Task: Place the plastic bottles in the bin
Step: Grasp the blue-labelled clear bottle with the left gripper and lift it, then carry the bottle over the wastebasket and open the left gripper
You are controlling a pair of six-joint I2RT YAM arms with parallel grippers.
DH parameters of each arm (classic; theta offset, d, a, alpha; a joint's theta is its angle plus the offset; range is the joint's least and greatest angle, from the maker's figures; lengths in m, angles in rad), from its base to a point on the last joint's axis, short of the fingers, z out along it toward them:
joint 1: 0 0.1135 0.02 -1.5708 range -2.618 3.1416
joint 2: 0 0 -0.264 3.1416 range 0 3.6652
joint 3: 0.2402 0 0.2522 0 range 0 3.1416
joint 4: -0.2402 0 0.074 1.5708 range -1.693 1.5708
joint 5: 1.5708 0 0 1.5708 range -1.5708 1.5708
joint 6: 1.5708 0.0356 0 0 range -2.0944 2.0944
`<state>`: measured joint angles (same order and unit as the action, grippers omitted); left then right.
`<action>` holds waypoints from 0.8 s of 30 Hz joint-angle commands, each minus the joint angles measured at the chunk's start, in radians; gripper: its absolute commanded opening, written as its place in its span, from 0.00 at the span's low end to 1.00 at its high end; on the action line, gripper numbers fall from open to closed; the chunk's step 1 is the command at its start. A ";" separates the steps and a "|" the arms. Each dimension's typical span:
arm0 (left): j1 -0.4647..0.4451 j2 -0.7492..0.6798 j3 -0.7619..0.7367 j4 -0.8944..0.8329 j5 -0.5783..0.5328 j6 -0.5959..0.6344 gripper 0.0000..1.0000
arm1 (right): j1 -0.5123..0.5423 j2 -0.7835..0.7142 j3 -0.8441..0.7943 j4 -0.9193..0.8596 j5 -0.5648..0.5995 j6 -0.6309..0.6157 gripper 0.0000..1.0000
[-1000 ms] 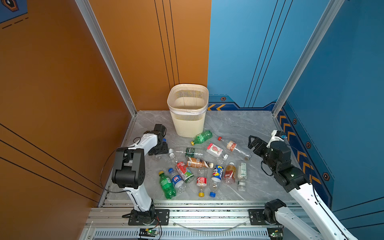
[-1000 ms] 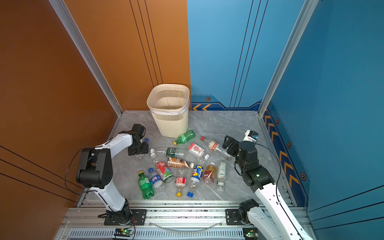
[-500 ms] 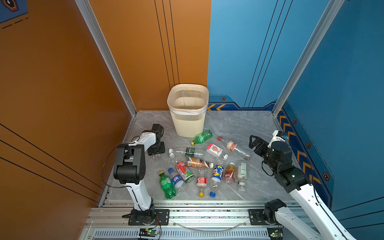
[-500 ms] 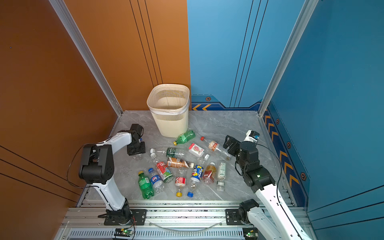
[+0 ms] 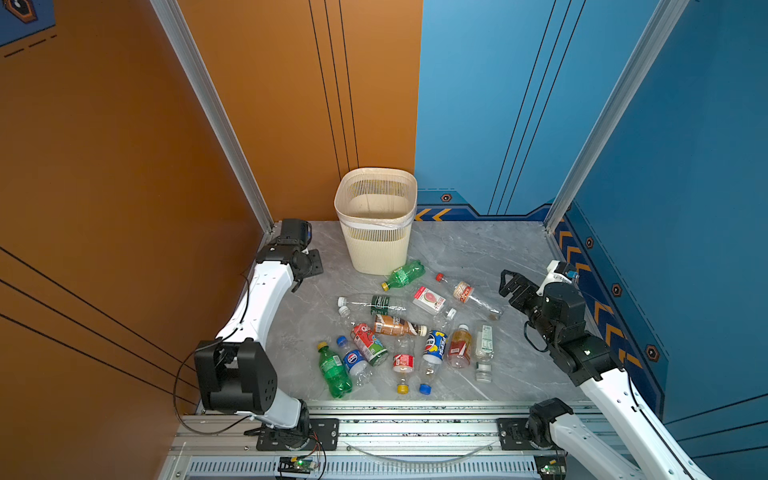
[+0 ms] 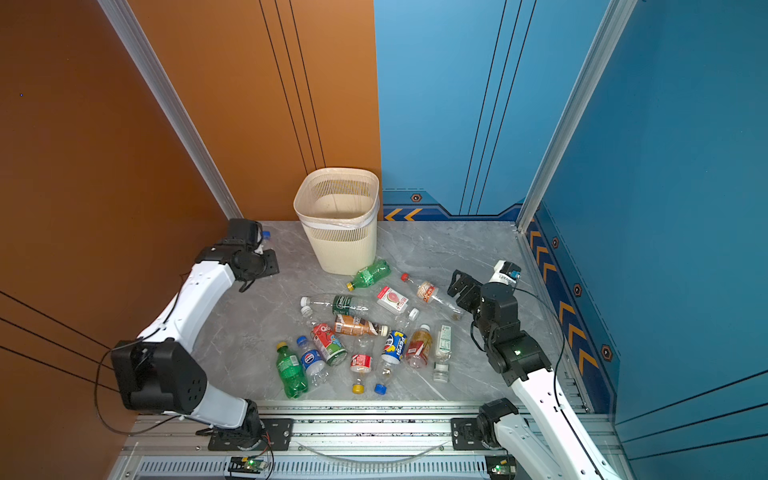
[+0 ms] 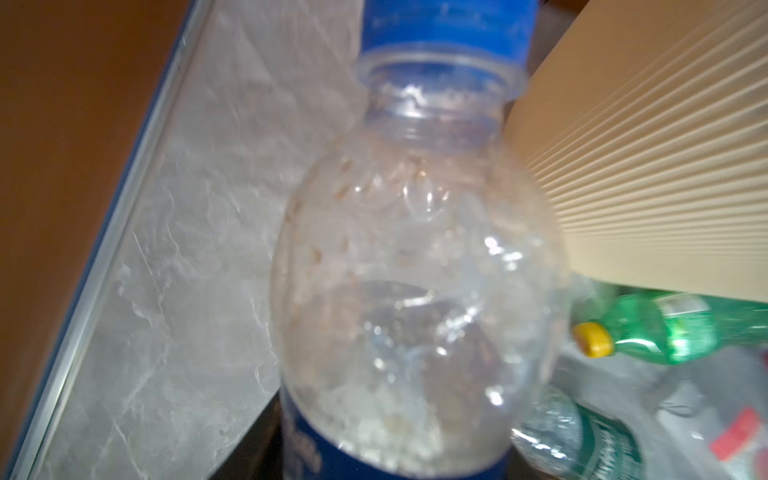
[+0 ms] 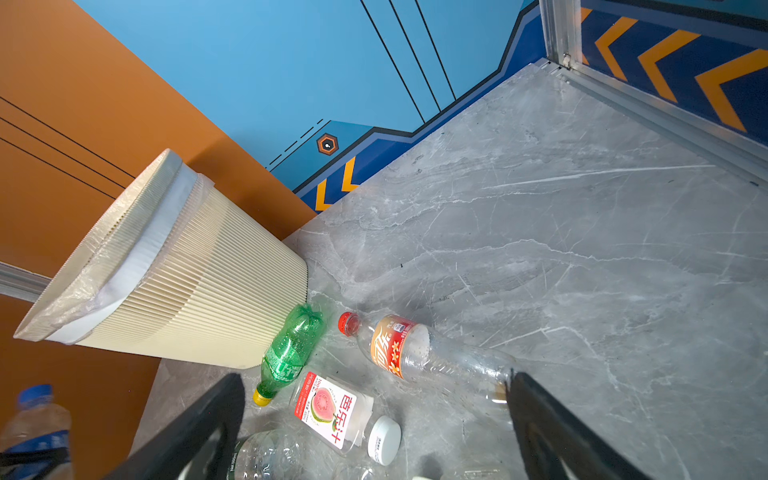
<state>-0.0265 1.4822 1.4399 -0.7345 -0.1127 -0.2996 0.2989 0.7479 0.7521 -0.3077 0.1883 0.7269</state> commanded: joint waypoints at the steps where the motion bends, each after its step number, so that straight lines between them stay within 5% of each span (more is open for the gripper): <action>1: -0.029 -0.019 0.131 -0.047 0.032 0.042 0.39 | -0.006 -0.007 -0.008 -0.034 0.002 0.012 1.00; 14: -0.222 0.273 0.692 -0.057 0.026 0.115 0.39 | -0.008 -0.043 -0.007 -0.080 0.002 0.014 1.00; 24: -0.253 0.584 1.057 -0.113 -0.012 0.182 0.38 | -0.014 -0.075 -0.008 -0.112 0.007 0.015 1.00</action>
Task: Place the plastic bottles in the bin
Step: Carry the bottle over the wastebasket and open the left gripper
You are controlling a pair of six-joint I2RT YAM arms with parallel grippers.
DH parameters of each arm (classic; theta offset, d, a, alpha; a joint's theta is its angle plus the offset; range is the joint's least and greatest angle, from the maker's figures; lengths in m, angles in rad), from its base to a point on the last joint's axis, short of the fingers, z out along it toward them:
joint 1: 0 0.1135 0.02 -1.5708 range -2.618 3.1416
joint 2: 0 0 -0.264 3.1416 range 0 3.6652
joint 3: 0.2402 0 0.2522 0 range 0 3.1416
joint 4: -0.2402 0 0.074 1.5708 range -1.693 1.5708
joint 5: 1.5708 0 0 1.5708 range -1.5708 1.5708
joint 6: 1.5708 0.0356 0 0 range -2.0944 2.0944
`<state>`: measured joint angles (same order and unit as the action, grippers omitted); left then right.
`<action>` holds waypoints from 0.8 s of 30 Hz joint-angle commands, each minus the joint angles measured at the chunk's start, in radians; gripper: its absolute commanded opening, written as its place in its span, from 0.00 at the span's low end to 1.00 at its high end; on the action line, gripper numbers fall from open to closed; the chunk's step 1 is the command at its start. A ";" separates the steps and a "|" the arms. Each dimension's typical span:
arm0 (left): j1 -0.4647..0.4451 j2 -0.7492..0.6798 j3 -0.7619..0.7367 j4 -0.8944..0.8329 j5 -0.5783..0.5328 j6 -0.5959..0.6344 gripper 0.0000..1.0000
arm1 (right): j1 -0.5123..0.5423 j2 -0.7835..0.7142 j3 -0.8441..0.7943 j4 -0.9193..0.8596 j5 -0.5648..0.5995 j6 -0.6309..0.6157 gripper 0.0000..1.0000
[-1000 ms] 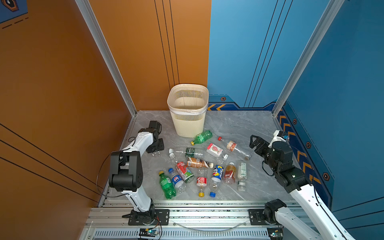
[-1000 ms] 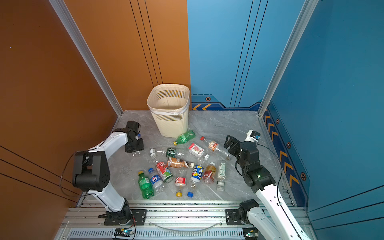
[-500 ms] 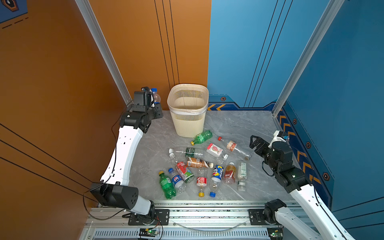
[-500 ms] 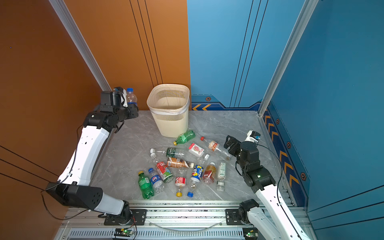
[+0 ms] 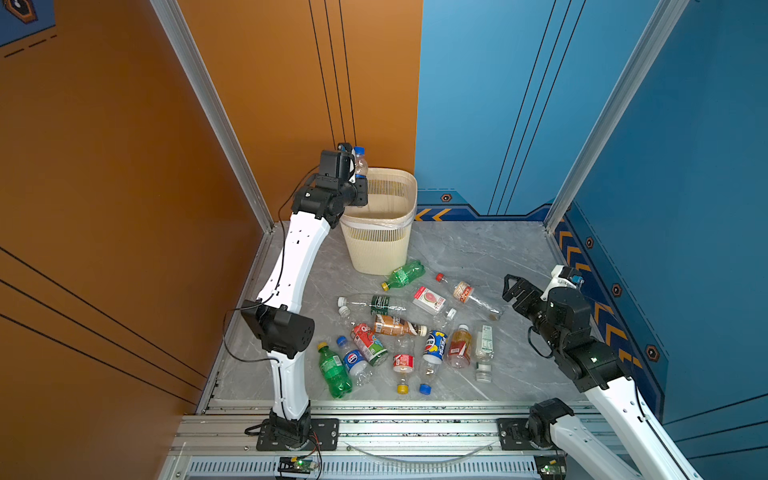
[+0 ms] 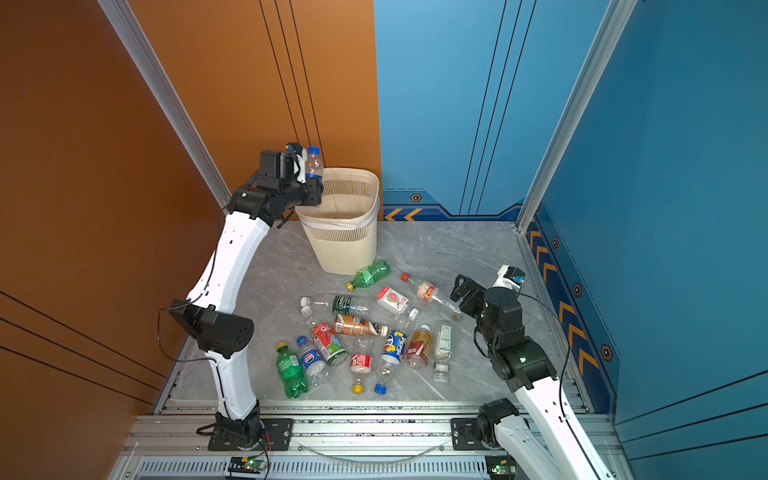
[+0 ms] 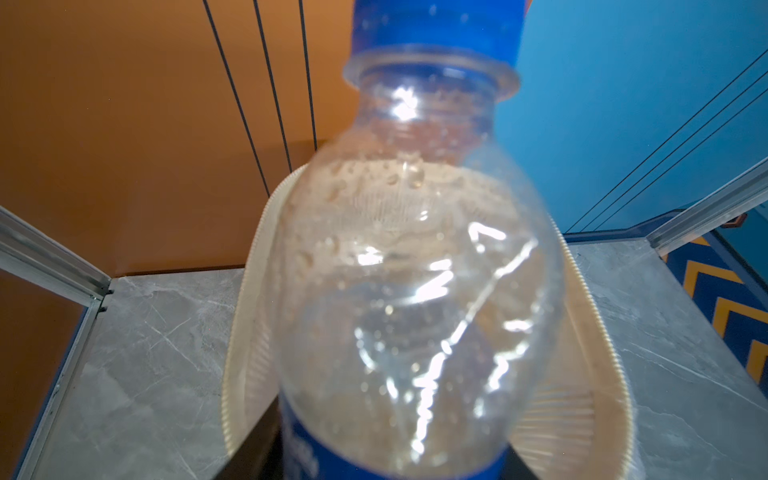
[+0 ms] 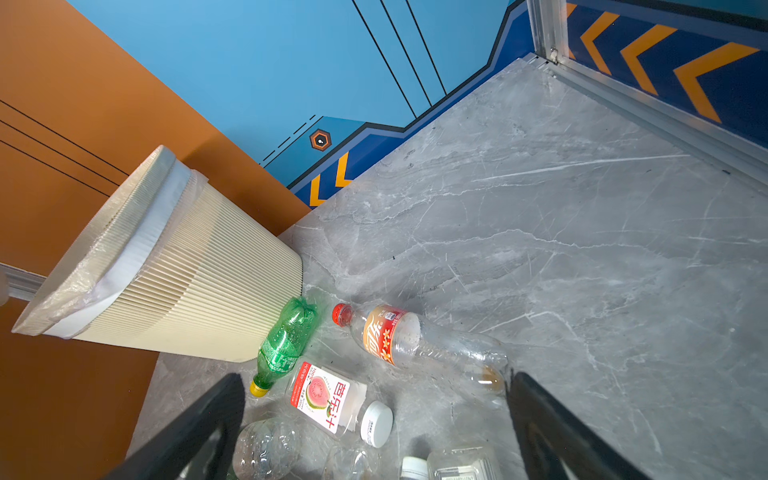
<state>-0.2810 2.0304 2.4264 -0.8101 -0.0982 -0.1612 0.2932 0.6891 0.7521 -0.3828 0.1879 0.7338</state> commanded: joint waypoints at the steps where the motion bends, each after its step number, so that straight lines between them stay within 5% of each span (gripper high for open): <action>1: 0.002 0.059 0.091 -0.042 -0.032 0.050 0.38 | -0.008 -0.018 -0.008 -0.039 0.007 0.009 1.00; 17: 0.021 0.173 0.127 -0.057 -0.094 0.063 0.46 | -0.012 0.004 -0.011 -0.033 -0.005 0.011 1.00; 24: 0.027 0.131 0.116 -0.058 -0.110 0.048 0.81 | -0.014 0.030 -0.007 -0.031 -0.008 0.017 1.00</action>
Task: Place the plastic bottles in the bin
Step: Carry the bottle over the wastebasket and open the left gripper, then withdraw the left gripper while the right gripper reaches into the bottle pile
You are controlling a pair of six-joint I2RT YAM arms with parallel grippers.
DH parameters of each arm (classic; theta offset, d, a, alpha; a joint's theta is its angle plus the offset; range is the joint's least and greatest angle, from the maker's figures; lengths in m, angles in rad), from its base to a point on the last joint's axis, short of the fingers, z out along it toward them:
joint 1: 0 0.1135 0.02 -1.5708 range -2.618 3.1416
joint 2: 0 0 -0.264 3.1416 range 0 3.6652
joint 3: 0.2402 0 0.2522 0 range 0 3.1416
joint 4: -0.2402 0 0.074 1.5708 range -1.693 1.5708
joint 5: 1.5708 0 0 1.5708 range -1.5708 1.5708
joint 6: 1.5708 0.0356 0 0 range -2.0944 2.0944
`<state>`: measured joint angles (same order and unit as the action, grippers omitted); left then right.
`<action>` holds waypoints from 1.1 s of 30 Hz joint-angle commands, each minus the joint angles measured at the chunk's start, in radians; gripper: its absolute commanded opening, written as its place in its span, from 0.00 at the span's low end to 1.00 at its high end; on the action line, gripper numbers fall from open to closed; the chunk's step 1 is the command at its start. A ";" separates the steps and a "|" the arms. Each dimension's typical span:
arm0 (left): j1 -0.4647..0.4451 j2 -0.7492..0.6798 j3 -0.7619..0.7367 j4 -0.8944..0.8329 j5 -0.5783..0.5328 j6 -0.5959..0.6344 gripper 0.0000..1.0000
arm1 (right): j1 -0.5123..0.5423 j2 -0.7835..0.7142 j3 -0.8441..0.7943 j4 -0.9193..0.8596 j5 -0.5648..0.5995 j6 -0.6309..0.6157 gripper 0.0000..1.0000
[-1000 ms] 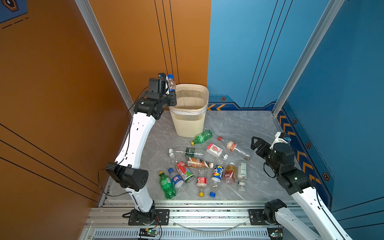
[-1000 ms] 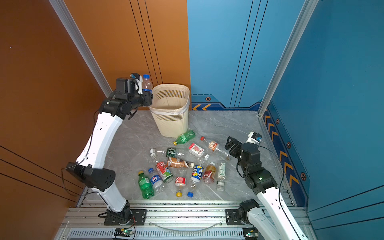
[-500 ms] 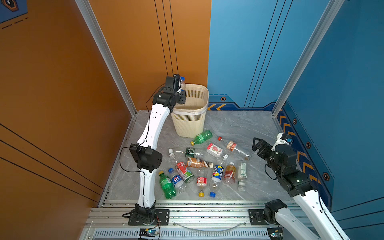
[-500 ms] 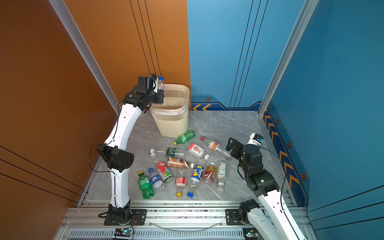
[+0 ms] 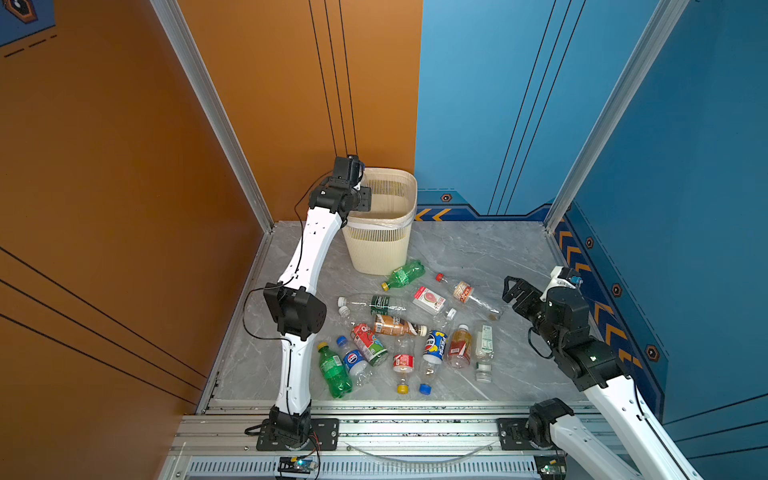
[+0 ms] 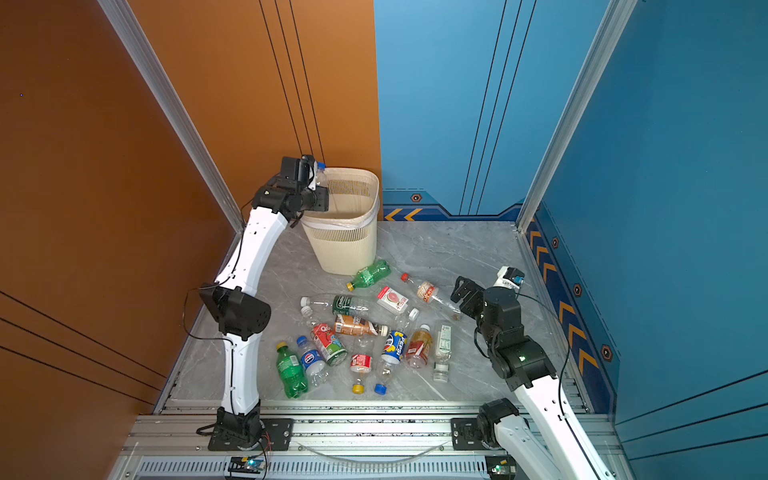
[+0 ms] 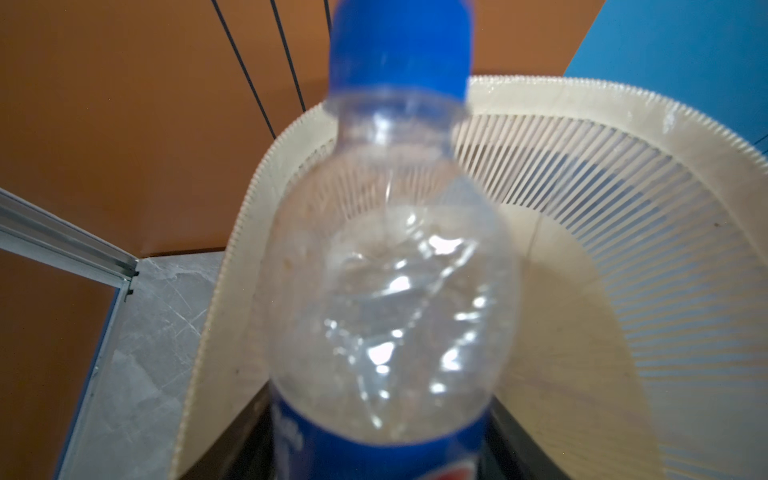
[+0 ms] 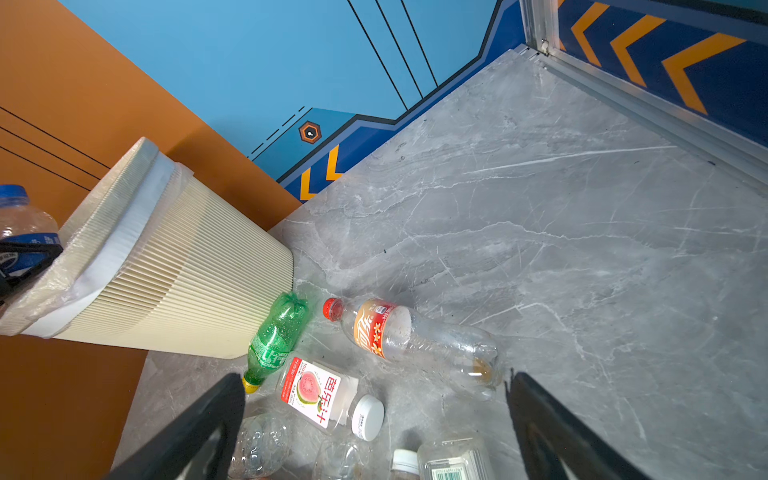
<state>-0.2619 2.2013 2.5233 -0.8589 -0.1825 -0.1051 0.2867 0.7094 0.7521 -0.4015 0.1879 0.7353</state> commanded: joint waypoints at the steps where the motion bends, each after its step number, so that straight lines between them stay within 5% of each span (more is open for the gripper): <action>1: 0.009 -0.050 0.019 -0.009 -0.025 -0.013 0.85 | -0.007 0.015 -0.005 -0.012 -0.011 0.016 1.00; 5: 0.007 -0.108 0.028 -0.007 0.011 -0.031 0.99 | -0.007 0.040 0.002 -0.015 -0.023 0.019 1.00; 13: 0.001 -0.334 -0.096 -0.002 0.085 -0.082 0.98 | 0.019 0.118 0.039 -0.048 -0.048 0.030 1.00; 16: -0.009 -0.493 -0.330 0.040 0.087 -0.092 0.97 | 0.061 0.152 0.061 -0.101 -0.031 0.038 1.00; 24: -0.005 -1.129 -1.329 0.367 0.037 -0.303 0.98 | 0.247 0.183 0.055 -0.210 0.031 0.131 0.98; 28: 0.020 -1.351 -1.588 0.371 0.007 -0.394 0.98 | 0.360 0.185 0.035 -0.250 0.070 0.203 0.97; 33: 0.060 -1.473 -1.685 0.324 0.011 -0.417 0.98 | 0.510 0.192 -0.003 -0.290 0.110 0.303 0.96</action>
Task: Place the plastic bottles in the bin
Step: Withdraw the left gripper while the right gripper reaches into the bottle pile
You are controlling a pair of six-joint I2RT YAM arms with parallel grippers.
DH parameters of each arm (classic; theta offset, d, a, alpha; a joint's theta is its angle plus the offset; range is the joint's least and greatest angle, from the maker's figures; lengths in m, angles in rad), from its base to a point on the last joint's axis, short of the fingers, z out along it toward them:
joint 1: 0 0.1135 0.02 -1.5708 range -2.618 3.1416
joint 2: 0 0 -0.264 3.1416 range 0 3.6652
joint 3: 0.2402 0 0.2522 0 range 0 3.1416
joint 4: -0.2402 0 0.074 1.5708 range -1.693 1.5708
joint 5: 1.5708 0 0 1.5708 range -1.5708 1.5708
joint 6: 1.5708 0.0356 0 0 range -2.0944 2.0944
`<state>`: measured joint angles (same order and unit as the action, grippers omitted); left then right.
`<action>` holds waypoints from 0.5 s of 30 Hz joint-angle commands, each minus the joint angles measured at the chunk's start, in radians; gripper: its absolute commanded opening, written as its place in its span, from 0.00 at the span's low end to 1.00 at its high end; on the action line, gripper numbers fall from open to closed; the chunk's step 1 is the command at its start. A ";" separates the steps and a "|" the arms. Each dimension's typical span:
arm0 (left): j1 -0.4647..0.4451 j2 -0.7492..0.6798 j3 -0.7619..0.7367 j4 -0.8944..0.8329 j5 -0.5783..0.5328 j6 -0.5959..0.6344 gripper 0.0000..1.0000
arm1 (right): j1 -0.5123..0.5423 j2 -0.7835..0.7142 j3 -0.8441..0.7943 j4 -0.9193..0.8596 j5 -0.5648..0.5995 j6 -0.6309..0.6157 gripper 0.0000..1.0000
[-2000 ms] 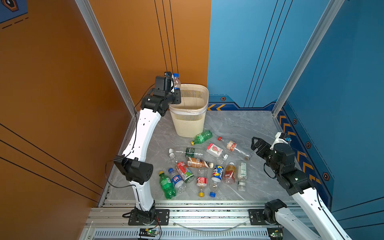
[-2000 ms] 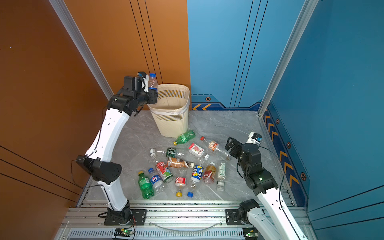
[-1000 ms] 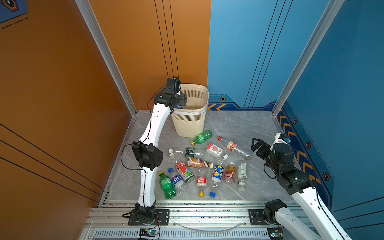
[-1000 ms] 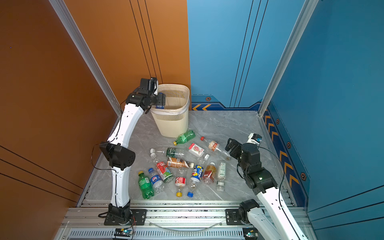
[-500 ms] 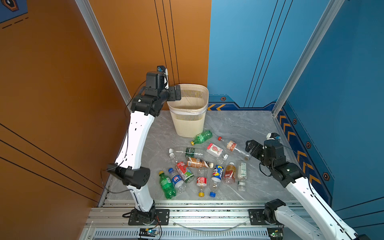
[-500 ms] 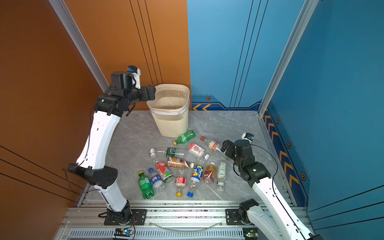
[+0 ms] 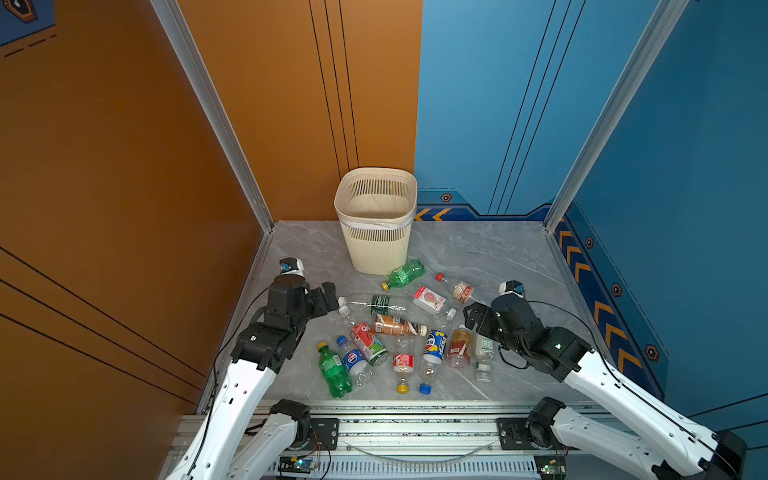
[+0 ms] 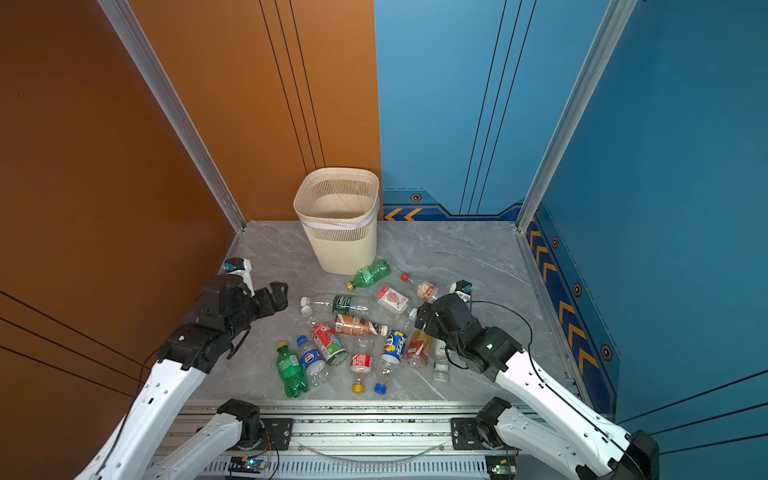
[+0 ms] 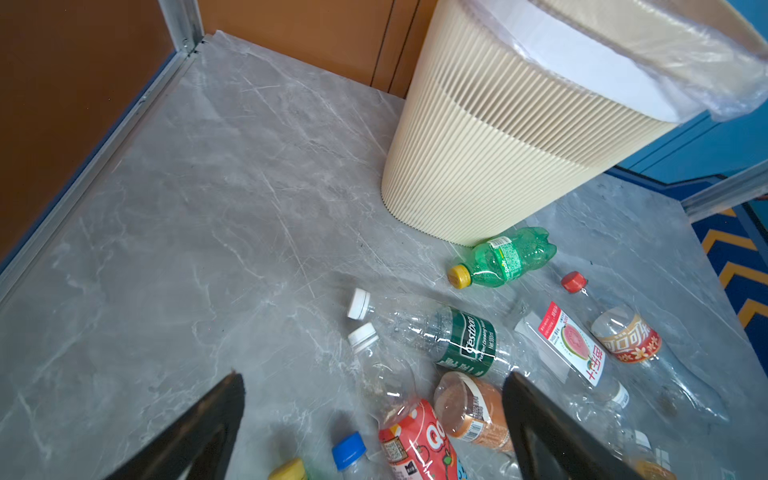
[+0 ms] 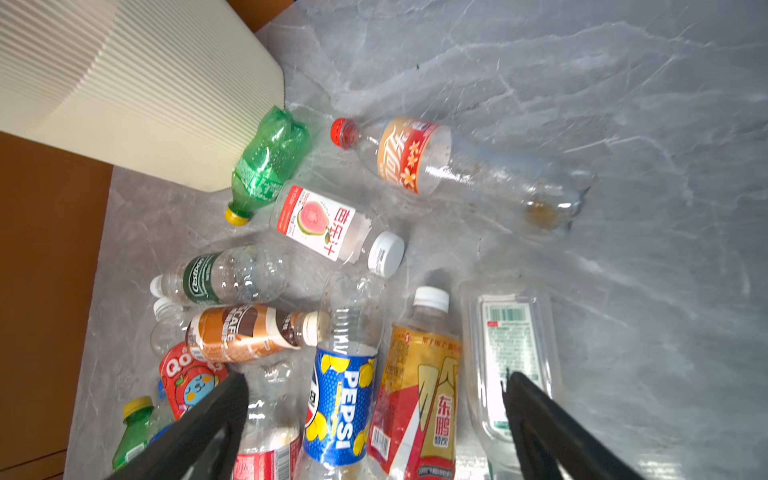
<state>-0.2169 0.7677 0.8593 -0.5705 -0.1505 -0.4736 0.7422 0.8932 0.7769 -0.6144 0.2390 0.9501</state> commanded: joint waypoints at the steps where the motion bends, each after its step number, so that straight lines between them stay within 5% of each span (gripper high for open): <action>1: 0.021 -0.051 -0.033 0.031 -0.017 -0.052 0.98 | 0.080 0.010 -0.038 -0.079 0.071 0.113 0.95; 7: 0.042 -0.066 -0.071 0.026 0.007 -0.072 0.97 | 0.193 0.052 -0.073 -0.062 0.114 0.208 0.94; 15: 0.061 -0.075 -0.077 0.001 0.019 -0.062 0.98 | 0.196 0.142 -0.095 -0.009 0.111 0.227 0.91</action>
<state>-0.1684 0.7055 0.7898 -0.5648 -0.1482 -0.5327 0.9424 1.0149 0.6937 -0.6388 0.3161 1.1481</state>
